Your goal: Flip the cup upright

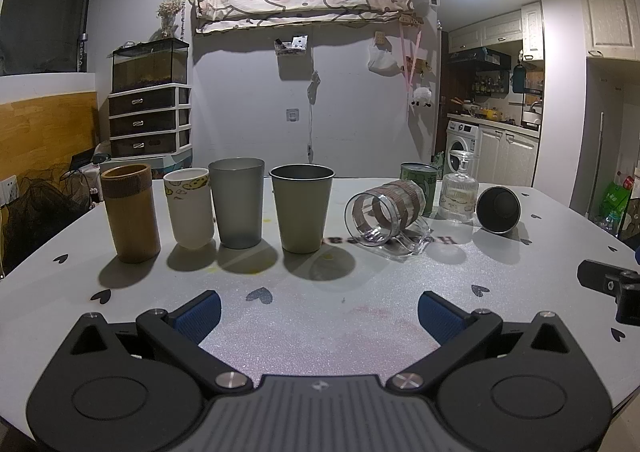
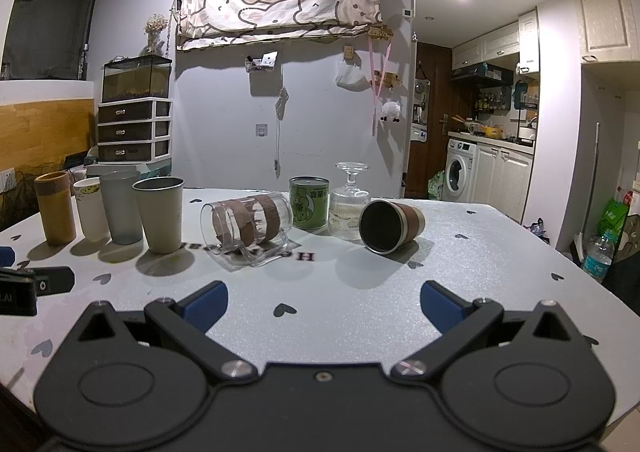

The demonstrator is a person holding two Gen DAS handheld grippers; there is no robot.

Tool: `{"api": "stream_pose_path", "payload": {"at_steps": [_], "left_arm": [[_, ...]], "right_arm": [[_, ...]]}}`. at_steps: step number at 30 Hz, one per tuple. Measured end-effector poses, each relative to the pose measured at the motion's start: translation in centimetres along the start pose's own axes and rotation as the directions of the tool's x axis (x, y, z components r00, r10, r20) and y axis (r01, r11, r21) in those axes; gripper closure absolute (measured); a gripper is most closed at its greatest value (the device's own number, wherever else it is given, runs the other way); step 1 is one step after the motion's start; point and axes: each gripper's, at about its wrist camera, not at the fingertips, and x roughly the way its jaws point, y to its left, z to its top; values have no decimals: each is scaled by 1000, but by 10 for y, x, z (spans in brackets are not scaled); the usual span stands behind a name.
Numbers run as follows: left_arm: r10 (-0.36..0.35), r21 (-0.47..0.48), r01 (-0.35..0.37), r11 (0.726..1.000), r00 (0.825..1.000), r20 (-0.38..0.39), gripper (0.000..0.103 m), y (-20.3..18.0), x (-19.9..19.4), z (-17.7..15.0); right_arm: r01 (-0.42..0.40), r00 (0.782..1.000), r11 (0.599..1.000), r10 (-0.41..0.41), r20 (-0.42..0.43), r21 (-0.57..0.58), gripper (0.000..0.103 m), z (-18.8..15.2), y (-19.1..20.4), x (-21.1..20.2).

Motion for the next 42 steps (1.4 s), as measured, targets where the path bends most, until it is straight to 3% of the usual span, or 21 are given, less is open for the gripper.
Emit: {"api": "stream_pose_path", "payload": {"at_steps": [42], "left_arm": [[3,-3,-3,1000,1000,-5,0,18,1,-10]], "right_arm": [[-8,1000,1000,8,1,3,0,3,-2,2]]}}
